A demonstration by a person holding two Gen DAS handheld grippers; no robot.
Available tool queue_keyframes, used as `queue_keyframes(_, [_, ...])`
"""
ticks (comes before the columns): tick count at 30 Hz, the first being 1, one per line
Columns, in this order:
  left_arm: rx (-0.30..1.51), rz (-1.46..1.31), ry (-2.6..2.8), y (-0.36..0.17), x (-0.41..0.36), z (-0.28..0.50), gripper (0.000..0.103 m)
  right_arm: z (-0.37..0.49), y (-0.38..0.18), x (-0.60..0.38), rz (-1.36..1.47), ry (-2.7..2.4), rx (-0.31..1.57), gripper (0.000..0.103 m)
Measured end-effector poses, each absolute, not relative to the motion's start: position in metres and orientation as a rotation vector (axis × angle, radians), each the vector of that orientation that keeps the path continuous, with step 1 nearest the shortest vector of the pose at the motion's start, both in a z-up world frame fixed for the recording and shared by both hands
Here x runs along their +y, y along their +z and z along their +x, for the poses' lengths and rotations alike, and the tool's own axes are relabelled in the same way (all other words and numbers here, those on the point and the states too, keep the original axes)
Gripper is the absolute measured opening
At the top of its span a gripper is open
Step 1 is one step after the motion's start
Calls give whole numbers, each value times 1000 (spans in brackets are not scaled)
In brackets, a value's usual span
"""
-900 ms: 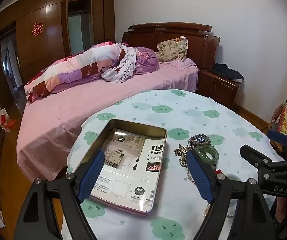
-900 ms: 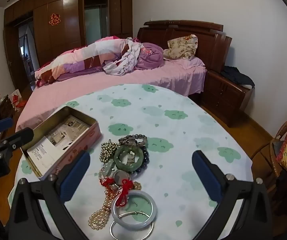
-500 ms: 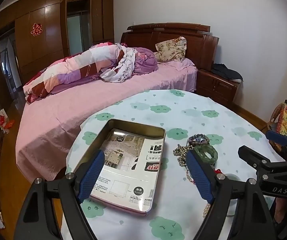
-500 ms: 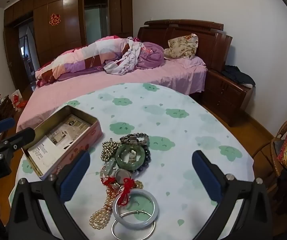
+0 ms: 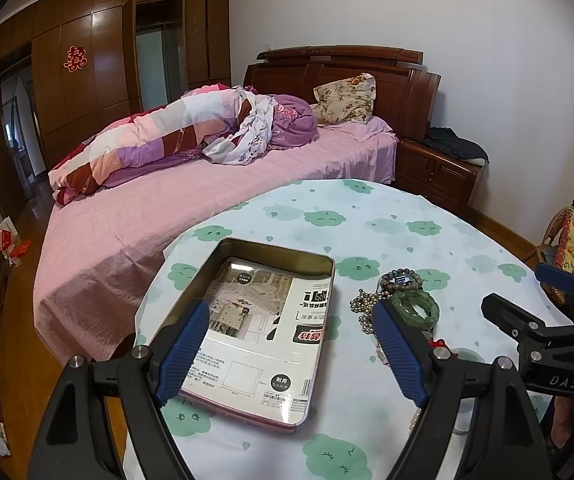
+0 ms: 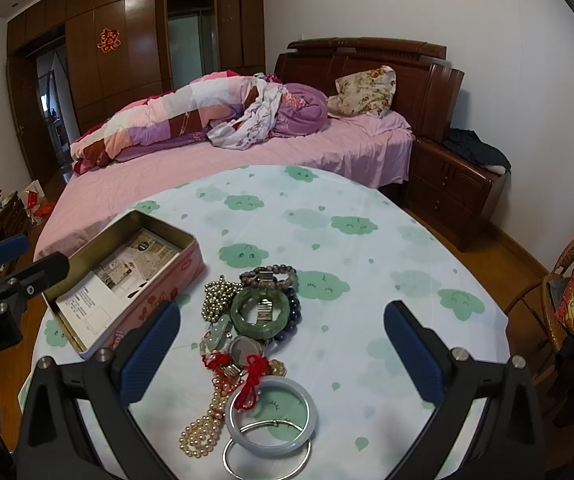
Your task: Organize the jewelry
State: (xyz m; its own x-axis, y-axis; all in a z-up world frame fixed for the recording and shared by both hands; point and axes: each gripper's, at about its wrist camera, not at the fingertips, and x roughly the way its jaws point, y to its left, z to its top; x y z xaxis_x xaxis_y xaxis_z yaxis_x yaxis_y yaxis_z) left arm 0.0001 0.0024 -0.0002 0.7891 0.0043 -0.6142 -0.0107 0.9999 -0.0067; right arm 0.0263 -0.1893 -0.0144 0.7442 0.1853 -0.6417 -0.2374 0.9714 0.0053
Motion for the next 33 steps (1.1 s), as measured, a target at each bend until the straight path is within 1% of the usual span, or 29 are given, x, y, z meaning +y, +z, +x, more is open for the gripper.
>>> queue_keyframes(30, [663, -9, 10, -4, 5, 0, 83, 27, -13, -189, -74, 233, 702, 103])
queue_keyframes(31, [664, -9, 10, -4, 6, 0, 83, 25, -21, -191, -73, 233, 702, 103])
queue_keyframes(33, [663, -9, 10, -6, 6, 0, 83, 25, -20, -191, -74, 233, 702, 103])
